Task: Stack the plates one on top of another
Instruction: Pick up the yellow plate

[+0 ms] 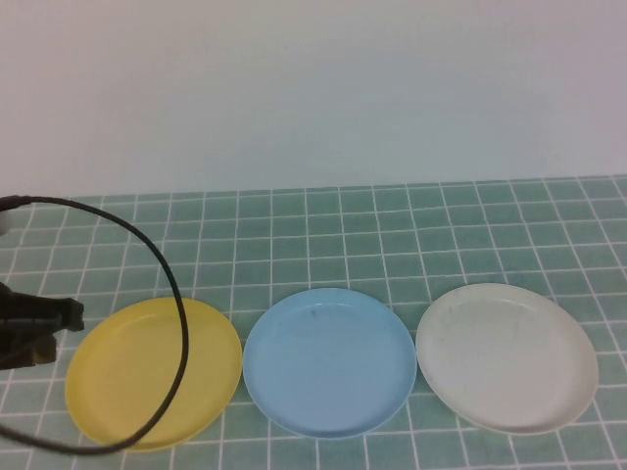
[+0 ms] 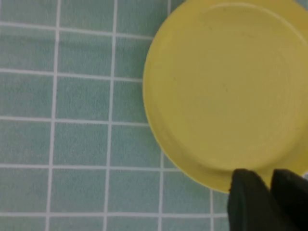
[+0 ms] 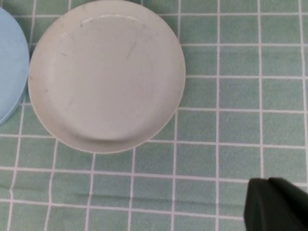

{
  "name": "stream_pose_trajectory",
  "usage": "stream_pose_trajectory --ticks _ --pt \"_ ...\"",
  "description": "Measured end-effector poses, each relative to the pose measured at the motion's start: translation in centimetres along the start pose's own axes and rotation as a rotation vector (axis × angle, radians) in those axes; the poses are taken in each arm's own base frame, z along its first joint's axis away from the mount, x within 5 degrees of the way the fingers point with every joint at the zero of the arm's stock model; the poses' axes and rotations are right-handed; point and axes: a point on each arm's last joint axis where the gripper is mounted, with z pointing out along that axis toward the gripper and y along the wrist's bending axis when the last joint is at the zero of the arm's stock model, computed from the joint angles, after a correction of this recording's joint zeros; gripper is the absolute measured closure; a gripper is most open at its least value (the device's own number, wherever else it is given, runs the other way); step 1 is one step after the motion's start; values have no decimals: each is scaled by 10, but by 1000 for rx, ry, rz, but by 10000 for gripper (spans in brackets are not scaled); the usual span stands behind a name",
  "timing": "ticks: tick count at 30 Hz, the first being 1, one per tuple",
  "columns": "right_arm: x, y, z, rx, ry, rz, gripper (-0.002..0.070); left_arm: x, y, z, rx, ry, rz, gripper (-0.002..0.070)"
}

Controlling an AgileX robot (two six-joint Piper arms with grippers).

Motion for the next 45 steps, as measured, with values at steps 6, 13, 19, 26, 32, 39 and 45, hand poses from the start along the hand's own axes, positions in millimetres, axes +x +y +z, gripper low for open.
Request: stream_pose_trajectory --ticks 6,13,19,26,32,39,45 --pt "-1 2 0 -26 -6 -10 678 -21 2 29 -35 79 19 345" --pt "-1 3 0 -33 -8 -11 678 -33 4 77 -49 125 12 274" --pt "-1 3 0 -35 -7 -14 678 -33 6 112 -53 166 18 308" --pt "2 4 1 -44 15 -11 678 -27 8 139 -65 233 -13 332" --pt "4 4 3 -47 26 -8 678 -26 15 148 -78 251 -46 333" --pt "4 4 6 -50 38 -10 678 -25 15 148 -77 253 -50 333" --pt "3 3 6 -47 27 -10 678 -23 16 153 -79 271 -48 372"
